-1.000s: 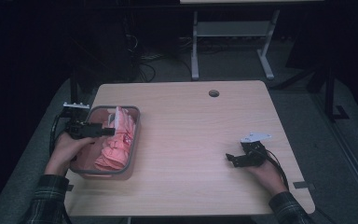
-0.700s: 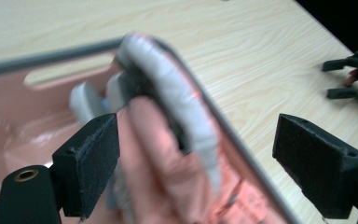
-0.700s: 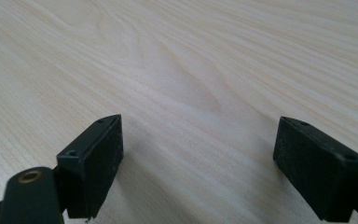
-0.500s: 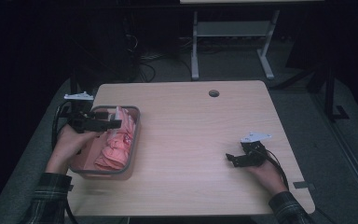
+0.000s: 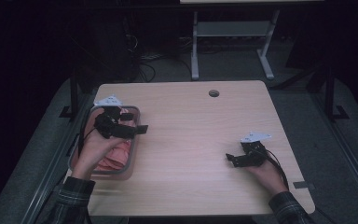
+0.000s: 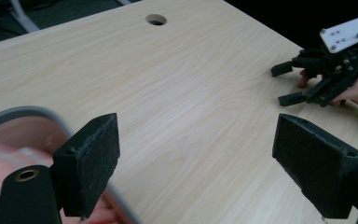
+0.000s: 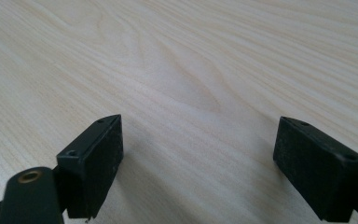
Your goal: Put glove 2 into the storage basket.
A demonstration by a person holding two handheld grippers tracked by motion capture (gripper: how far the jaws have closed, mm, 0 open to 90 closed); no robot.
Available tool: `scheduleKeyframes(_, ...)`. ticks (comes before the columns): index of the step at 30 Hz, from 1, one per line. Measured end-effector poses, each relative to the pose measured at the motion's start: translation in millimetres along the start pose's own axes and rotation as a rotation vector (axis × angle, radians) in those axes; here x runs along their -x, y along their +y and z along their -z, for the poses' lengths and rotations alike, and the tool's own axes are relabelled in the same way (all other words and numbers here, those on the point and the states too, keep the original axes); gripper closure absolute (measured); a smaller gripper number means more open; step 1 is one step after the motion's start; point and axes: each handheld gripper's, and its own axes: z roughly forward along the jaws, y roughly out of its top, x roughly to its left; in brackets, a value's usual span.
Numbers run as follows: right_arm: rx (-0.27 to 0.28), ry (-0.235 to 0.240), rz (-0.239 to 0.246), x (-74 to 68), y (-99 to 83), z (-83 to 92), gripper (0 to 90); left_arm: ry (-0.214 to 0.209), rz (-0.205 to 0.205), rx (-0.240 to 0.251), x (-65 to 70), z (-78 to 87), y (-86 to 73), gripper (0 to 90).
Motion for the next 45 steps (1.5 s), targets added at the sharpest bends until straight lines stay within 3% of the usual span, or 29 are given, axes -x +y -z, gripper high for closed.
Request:
scheduleKeyframes(9, 0.000, 0.000, 0.001, 0.0, 0.0, 0.0, 15.3, -0.026, -0.068, 0.000, 27.7, -30.7, -10.8, 14.2)
scheduleKeyframes(22, -0.001, 0.001, 0.000, -0.1, 0.0, 0.1, 15.3, -0.032, -0.118, -0.032, 54.2, -77.0, -36.1, 14.2)
scheduleKeyframes(37, -0.001, 0.002, 0.000, -0.1, 0.0, 0.1, 15.3, -0.018, -0.156, -0.096, 64.3, -120.7, -68.2, 14.2)
scheduleKeyframes(40, -0.001, 0.002, 0.001, -0.1, 0.0, 0.1, 15.3, -0.009, -0.187, -0.146, 67.1, -131.7, -74.4, 14.2)
scheduleKeyframes(45, -0.001, 0.002, 0.001, -0.1, 0.1, 0.1, 15.3, -0.011, -0.197, -0.191, 68.4, -141.9, -83.3, 14.2)
